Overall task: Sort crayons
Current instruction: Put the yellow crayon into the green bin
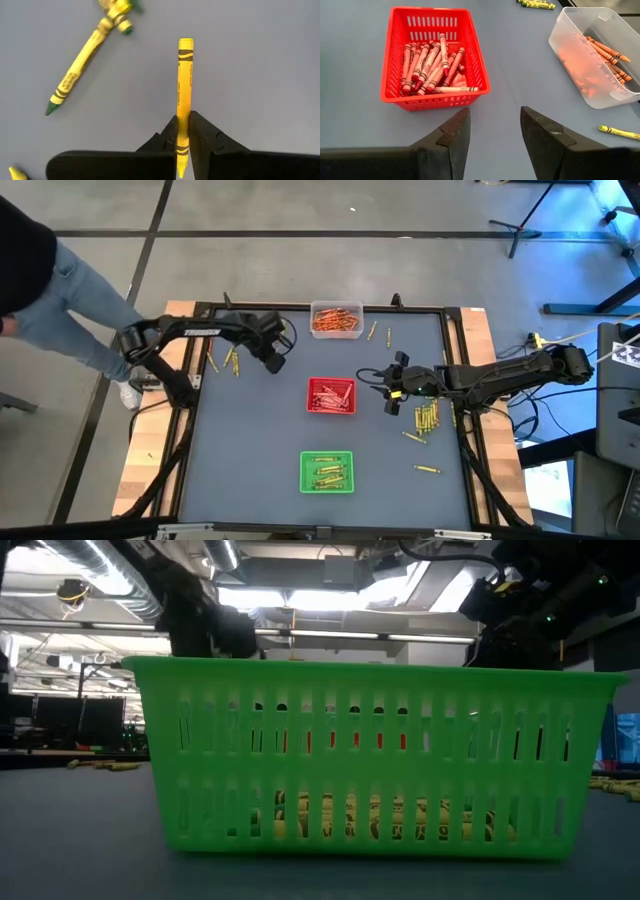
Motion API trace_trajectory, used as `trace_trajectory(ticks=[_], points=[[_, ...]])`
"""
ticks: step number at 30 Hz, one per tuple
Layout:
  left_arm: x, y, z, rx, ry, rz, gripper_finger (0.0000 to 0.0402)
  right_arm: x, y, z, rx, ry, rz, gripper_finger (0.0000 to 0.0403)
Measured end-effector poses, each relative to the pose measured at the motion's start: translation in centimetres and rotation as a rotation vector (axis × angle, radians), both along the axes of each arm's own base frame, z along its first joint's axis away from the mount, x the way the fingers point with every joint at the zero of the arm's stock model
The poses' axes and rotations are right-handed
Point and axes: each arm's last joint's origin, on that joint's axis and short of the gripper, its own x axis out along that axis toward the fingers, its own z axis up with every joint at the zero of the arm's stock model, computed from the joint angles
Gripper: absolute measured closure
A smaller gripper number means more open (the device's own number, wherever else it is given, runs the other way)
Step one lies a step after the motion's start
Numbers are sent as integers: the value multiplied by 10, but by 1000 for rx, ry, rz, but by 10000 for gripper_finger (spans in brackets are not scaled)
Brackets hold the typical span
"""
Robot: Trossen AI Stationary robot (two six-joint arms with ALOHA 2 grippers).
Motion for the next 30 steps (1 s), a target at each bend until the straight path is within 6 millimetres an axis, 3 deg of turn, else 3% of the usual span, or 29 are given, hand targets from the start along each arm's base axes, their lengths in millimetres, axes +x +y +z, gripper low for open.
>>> trace_trajectory(ticks=[6,13,21,30], points=[[8,-36,32,65,-115,-149,395,0,0,0,0,0,1,233],[26,-100,63,141,-329,-426,392,0,0,0,0,0,0,233],[45,-172,79,175,-583,-665,392,0,0,0,0,-1,0,233],[58,-239,83,178,-751,-745,392,0,1,0,24,-1,25,233]])
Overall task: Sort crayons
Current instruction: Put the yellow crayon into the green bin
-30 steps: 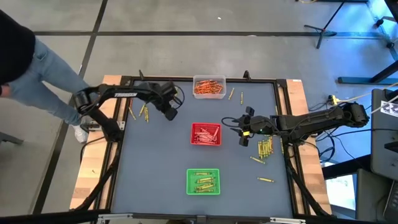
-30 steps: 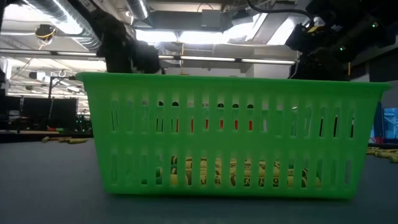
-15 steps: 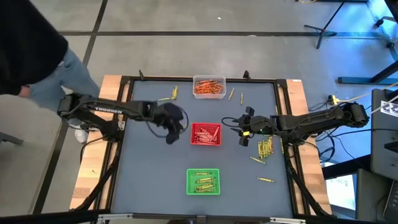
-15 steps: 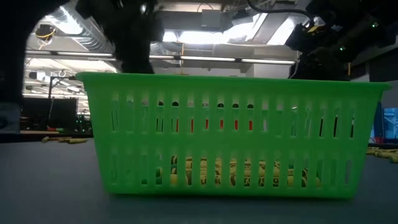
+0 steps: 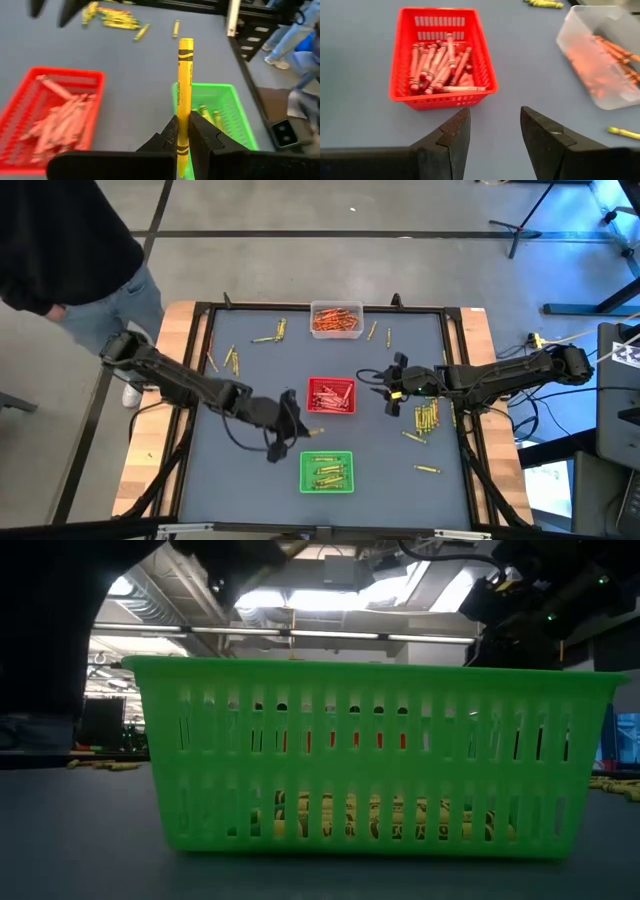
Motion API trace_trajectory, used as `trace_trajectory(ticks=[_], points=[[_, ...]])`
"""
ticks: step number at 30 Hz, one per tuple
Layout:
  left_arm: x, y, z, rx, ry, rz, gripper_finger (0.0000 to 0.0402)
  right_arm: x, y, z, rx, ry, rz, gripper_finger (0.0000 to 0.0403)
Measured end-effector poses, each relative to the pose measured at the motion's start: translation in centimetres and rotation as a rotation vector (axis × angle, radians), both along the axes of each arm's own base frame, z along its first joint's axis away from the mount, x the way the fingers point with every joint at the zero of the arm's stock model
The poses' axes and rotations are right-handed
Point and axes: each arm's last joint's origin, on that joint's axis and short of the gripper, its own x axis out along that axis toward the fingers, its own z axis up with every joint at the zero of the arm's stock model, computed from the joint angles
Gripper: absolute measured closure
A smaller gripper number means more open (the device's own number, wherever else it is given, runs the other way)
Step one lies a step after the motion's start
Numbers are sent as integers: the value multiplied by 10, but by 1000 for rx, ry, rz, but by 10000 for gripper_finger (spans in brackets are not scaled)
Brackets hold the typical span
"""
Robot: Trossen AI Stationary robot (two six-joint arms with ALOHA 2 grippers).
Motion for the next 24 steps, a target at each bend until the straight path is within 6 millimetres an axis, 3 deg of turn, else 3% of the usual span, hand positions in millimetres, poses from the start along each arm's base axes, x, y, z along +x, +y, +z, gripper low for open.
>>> trace_trajectory(ticks=[7,12,18,24], points=[[33,-46,-12,-6,56,-104,392,0,1,0,40,-2,28,233],[49,-68,-34,-13,113,-173,392,0,1,0,40,0,28,233],[57,-76,-65,3,181,-182,392,0,1,0,40,0,28,233],[61,-70,-69,-82,215,-108,355,0,1,0,40,-1,28,233]])
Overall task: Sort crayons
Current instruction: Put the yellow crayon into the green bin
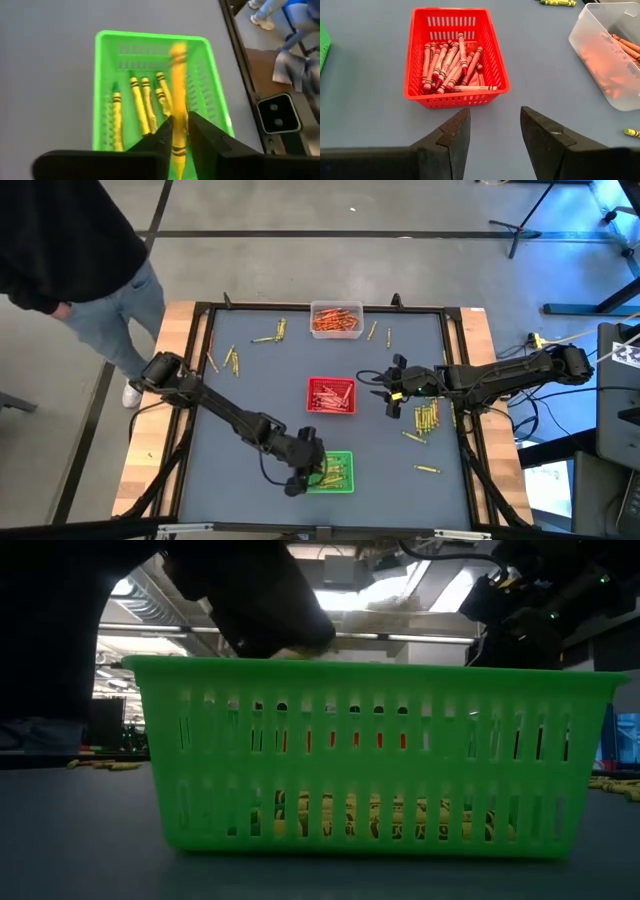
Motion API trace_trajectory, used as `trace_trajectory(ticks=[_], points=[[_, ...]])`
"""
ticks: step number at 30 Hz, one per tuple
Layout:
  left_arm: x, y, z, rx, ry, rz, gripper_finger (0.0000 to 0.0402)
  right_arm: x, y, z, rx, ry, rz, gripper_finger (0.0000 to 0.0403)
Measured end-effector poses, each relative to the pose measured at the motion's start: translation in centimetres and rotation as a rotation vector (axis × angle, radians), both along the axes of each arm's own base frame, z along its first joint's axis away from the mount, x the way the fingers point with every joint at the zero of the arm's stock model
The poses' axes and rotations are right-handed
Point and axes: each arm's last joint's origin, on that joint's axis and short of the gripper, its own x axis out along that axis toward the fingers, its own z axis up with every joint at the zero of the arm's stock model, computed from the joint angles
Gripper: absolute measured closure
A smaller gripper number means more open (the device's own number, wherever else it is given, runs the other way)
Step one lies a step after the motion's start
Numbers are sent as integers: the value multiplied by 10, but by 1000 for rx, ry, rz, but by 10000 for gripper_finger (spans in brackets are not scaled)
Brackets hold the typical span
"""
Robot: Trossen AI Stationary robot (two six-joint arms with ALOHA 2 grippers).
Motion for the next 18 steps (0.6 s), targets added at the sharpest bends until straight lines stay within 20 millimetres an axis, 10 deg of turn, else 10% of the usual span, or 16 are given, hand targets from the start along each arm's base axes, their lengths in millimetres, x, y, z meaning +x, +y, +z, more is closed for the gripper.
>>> trace_trajectory(ticks=[10,18], points=[[8,24,32,-186,81,-16,280,0,0,0,0,0,0,233],[-17,60,94,114,151,332,287,0,0,0,3,-1,4,233]])
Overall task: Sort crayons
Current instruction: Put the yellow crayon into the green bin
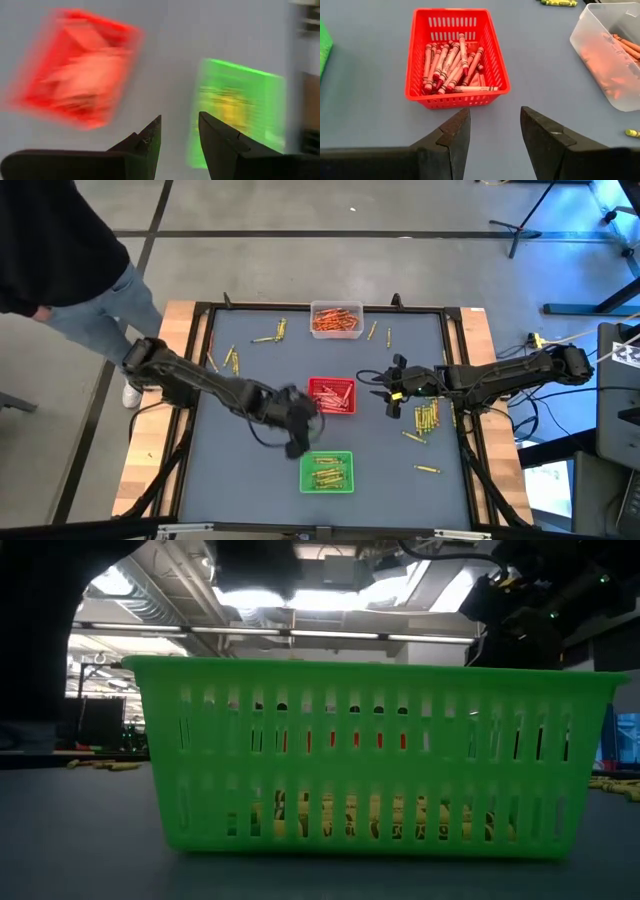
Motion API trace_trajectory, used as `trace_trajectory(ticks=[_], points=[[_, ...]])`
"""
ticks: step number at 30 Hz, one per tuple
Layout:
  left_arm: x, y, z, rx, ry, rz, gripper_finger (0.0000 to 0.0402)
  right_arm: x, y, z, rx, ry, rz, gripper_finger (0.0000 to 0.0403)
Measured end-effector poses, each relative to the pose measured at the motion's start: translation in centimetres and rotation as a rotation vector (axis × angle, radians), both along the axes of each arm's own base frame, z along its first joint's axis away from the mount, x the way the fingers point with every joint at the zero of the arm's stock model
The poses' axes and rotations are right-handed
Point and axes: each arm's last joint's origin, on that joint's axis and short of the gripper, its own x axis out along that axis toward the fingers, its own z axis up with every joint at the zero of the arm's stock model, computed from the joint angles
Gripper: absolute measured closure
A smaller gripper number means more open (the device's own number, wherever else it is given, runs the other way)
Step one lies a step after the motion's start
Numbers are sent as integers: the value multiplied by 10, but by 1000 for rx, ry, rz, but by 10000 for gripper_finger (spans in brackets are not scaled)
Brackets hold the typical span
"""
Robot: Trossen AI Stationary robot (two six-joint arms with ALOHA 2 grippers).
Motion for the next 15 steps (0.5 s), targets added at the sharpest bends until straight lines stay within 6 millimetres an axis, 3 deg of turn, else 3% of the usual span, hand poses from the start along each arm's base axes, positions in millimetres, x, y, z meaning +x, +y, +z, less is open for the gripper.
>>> trace_trajectory(ticks=[7,15], points=[[-43,54,21,185,206,389,287,0,0,0,1,5,2,233],[-75,122,11,260,530,712,287,0,1,0,22,4,11,233]])
